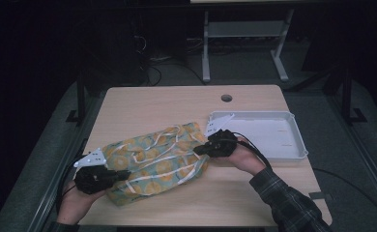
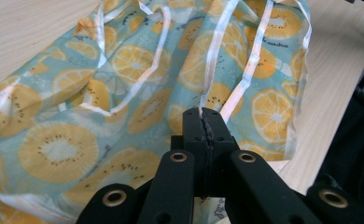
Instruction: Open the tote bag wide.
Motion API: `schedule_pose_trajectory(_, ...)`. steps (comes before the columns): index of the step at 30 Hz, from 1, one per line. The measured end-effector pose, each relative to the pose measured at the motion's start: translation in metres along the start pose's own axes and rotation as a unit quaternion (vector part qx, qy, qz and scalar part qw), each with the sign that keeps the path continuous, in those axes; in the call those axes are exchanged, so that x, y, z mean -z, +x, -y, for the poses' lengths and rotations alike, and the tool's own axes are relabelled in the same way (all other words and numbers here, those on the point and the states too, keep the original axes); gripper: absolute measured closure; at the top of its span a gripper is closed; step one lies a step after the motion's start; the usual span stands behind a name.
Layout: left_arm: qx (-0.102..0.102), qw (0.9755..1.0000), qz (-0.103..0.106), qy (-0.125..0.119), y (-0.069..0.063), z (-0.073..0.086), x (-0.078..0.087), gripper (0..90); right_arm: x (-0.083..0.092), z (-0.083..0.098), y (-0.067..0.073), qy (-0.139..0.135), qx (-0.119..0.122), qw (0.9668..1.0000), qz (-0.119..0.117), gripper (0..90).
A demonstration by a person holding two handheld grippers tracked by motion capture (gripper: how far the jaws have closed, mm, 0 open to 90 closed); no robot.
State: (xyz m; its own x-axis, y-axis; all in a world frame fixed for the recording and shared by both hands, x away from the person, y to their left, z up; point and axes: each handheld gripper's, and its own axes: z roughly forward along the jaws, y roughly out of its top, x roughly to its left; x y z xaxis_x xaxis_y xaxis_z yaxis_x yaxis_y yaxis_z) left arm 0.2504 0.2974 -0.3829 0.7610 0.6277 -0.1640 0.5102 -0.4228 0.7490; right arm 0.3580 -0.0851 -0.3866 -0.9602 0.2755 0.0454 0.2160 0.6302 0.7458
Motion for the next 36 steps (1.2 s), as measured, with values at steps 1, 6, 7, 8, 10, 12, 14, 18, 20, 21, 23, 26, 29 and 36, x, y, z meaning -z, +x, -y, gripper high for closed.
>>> schedule_pose_trajectory(1,0.002,1.0,0.002,0.0,-0.001,0.001,0.0,89.6,0.001,0.0,0.002,0.002,0.004,1.0,0.0,89.3)
schedule_pose_trajectory(6,0.001,0.9999,0.009,0.004,-0.006,0.005,0.0,89.6,0.004,0.004,0.011,0.001,0.003,1.0,-0.008,89.3)
schedule_pose_trajectory(7,-0.002,0.9999,0.01,0.005,-0.006,0.006,-0.001,89.6,0.004,0.005,0.012,0.0,0.002,1.0,-0.009,89.3)
schedule_pose_trajectory(8,-0.003,0.9999,0.011,0.007,-0.007,0.006,-0.001,89.6,0.005,0.007,0.013,0.002,0.006,0.9999,-0.009,89.3)
schedule_pose_trajectory(10,-0.003,0.9998,0.014,0.01,-0.008,0.007,-0.002,89.6,0.006,0.009,0.016,0.004,-0.001,0.9999,-0.013,89.3)
schedule_pose_trajectory(12,-0.003,0.9998,0.018,0.013,-0.01,0.007,-0.004,89.6,0.007,0.011,0.018,0.006,-0.002,0.9999,-0.013,89.3)
schedule_pose_trajectory(14,-0.005,0.9996,0.021,0.016,-0.011,0.008,-0.005,89.6,0.007,0.013,0.019,0.007,-0.003,0.9998,-0.017,89.3)
schedule_pose_trajectory(18,-0.007,0.9993,0.029,0.022,-0.014,0.01,-0.006,89.6,0.008,0.018,0.022,0.012,0.005,0.9997,-0.019,89.3)
schedule_pose_trajectory(20,-0.01,0.999,0.034,0.026,-0.015,0.011,-0.007,89.6,0.008,0.021,0.024,0.016,0.004,0.9996,-0.021,89.2)
schedule_pose_trajectory(21,-0.004,0.9989,0.037,0.027,-0.017,0.012,-0.007,89.6,0.009,0.022,0.025,0.016,0.006,0.9996,-0.021,89.2)
schedule_pose_trajectory(23,-0.008,0.9987,0.039,0.032,-0.017,0.014,-0.008,89.6,0.009,0.024,0.028,0.017,0.0,0.9995,-0.025,89.2)
schedule_pose_trajectory(26,-0.009,0.998,0.046,0.044,-0.019,0.017,-0.011,89.5,0.007,0.029,0.031,0.028,0.005,0.9991,-0.031,89.3)
schedule_pose_trajectory(29,-0.009,0.9969,0.053,0.058,-0.021,0.02,-0.015,89.5,0.005,0.033,0.034,0.039,0.01,0.9986,-0.034,89.2)
schedule_pose_trajectory(36,-0.015,0.993,0.066,0.097,-0.023,0.025,-0.026,89.5,-0.004,0.041,0.034,0.062,0.015,0.9972,-0.04,89.2)
